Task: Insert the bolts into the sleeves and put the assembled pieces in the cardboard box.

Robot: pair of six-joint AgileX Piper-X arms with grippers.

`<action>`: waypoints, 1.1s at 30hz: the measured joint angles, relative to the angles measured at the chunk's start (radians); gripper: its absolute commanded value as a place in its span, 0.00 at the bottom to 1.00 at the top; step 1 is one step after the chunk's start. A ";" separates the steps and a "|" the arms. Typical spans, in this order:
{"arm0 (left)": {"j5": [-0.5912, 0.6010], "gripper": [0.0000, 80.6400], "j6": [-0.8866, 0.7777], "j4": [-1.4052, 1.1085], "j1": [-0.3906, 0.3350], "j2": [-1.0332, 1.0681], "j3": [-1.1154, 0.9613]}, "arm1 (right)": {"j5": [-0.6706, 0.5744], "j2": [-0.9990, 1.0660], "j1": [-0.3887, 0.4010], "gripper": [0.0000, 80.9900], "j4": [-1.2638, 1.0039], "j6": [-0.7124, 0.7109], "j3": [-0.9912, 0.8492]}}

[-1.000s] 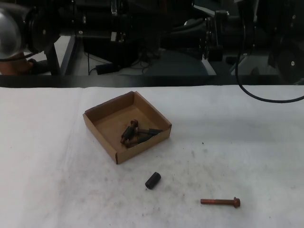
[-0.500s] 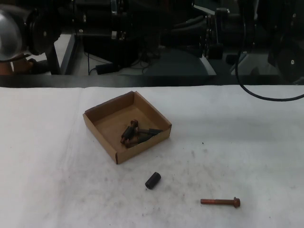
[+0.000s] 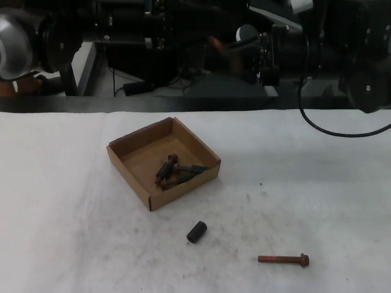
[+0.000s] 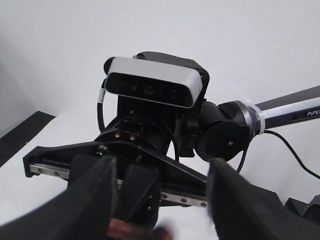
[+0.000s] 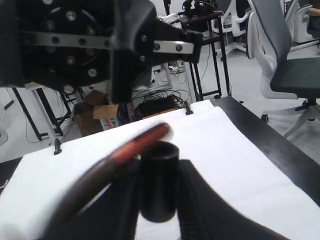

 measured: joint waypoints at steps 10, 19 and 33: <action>0.000 0.64 -0.004 -0.002 0.000 0.000 0.000 | 0.006 0.005 0.000 0.00 0.000 0.000 0.000; -0.066 0.63 0.085 0.366 0.024 0.000 0.000 | 0.040 0.000 -0.015 0.00 0.143 0.034 0.000; -0.661 0.63 0.259 1.120 -0.184 -0.037 0.001 | 0.686 -0.020 -0.027 0.00 0.920 -0.141 0.000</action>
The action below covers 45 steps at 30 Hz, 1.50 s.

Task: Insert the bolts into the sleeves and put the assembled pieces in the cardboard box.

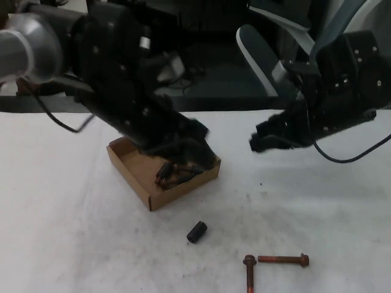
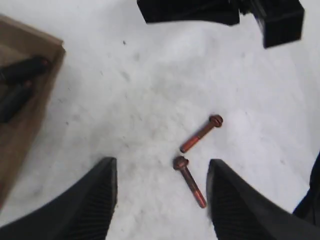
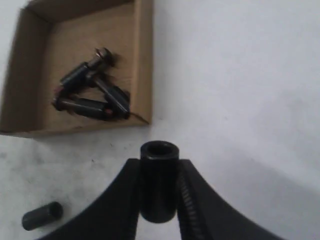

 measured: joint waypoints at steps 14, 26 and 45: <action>-0.288 0.63 -0.227 0.146 -0.281 0.012 0.000 | 0.258 0.000 0.000 0.00 0.239 -0.026 0.000; -0.291 0.63 -0.358 0.165 -0.332 0.113 0.000 | 0.290 0.000 0.000 0.00 0.258 -0.031 0.000; -0.238 0.63 -0.551 -0.029 -0.333 0.222 0.000 | 0.290 0.000 0.000 0.00 0.261 -0.031 0.000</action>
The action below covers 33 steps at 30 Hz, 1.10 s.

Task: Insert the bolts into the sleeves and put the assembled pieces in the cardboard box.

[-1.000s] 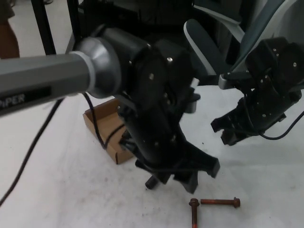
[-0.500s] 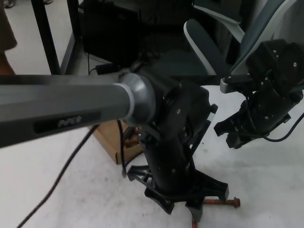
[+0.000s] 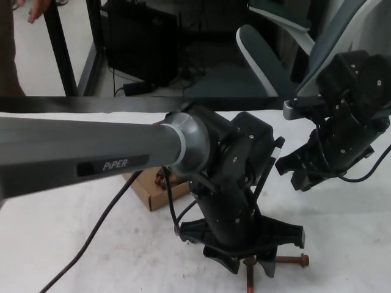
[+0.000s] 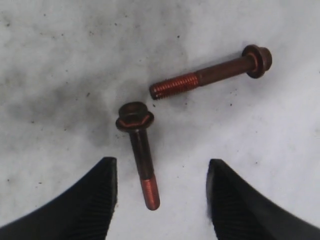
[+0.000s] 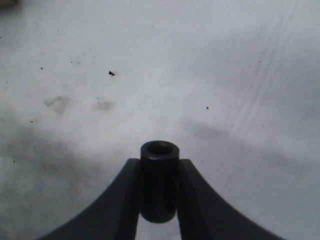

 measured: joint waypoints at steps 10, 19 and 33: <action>-0.033 0.62 -0.026 0.000 -0.035 0.000 0.000 | 0.000 0.000 0.000 0.00 0.000 0.000 0.000; -0.023 0.61 -0.026 0.008 -0.043 0.063 -0.003 | 0.000 0.000 0.000 0.00 0.000 0.000 0.000; -0.002 0.07 0.013 0.008 -0.032 0.089 -0.018 | 0.000 -0.004 0.000 0.00 0.001 0.000 0.000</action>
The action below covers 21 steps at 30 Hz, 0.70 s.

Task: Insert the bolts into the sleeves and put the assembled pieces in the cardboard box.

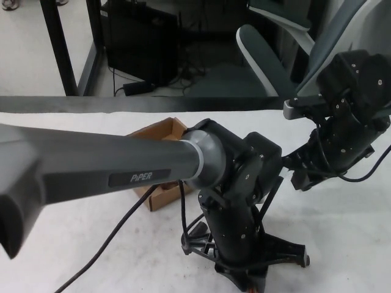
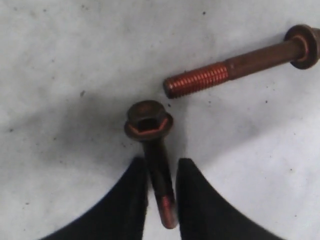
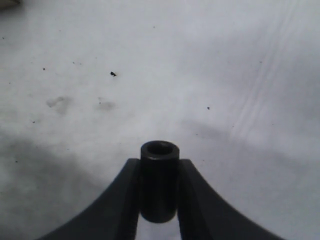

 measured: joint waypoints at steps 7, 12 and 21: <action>0.003 0.01 0.102 -0.026 0.019 0.002 0.000 | -0.032 0.000 0.000 0.00 0.000 -0.024 0.000; 0.026 0.01 0.164 -0.026 0.049 0.002 0.000 | -0.120 0.000 0.000 0.00 -0.011 -0.069 0.000; -0.093 0.01 0.338 -0.065 0.217 -0.113 0.021 | -0.209 0.000 -0.038 0.00 -0.103 -0.103 0.000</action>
